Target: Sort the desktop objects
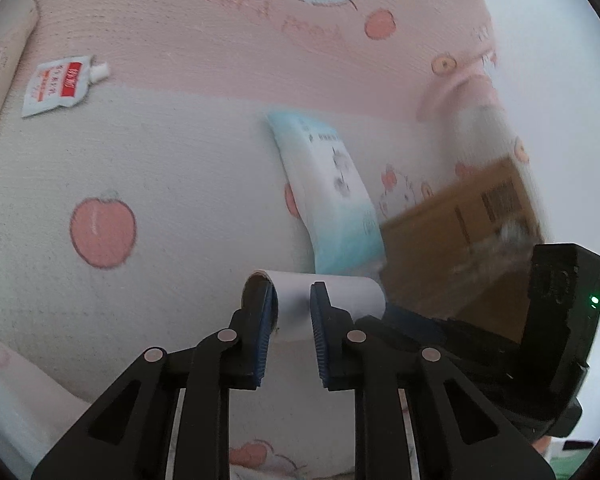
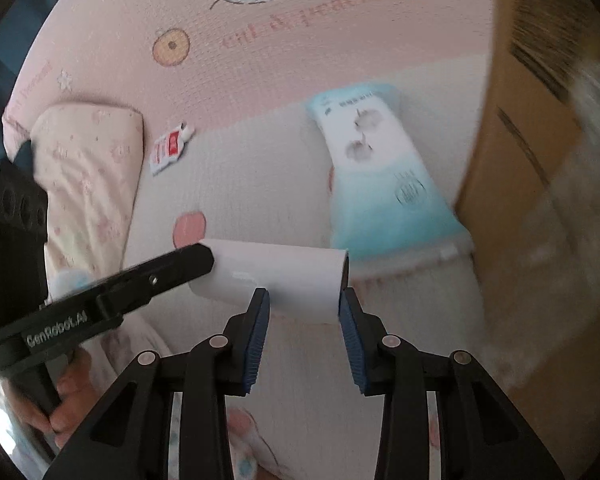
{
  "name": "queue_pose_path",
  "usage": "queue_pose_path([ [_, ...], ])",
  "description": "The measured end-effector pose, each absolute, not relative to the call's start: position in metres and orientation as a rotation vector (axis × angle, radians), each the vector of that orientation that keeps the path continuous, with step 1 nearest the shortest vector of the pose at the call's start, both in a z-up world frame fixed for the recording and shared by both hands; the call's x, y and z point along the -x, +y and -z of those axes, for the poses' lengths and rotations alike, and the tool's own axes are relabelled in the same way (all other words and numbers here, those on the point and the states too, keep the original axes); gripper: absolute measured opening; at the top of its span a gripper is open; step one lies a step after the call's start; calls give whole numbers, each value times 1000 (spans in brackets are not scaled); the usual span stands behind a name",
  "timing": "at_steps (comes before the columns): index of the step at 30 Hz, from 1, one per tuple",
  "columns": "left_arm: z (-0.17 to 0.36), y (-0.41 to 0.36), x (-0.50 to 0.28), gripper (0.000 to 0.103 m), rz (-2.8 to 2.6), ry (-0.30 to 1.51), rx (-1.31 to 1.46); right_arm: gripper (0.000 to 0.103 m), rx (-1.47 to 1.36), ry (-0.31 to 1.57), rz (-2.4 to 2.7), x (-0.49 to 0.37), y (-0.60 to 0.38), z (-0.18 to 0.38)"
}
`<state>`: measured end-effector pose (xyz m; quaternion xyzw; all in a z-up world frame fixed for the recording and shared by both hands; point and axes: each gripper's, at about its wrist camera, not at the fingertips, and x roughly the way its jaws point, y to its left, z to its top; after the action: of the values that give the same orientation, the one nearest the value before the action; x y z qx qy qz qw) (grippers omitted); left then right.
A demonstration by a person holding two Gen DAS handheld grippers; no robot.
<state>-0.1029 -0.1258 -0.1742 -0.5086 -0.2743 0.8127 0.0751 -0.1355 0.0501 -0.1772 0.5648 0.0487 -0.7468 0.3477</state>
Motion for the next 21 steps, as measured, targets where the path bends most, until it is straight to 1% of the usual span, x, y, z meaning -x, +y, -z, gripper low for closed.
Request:
queue_pose_path([
  [4, 177, -118, 104, 21, -2440, -754, 1569, 33, -1464, 198, 1946, 122, 56, 178],
  [12, 193, -121, 115, 21, -2409, -768, 1683, 34, -1448, 342, 1942, 102, 47, 187],
  [15, 190, -119, 115, 22, -2437, -743, 1676, 34, -1436, 399, 1919, 96, 43, 188],
  [21, 173, -121, 106, 22, -2500, -724, 1589, 34, -1394, 432, 1910, 92, 46, 177],
])
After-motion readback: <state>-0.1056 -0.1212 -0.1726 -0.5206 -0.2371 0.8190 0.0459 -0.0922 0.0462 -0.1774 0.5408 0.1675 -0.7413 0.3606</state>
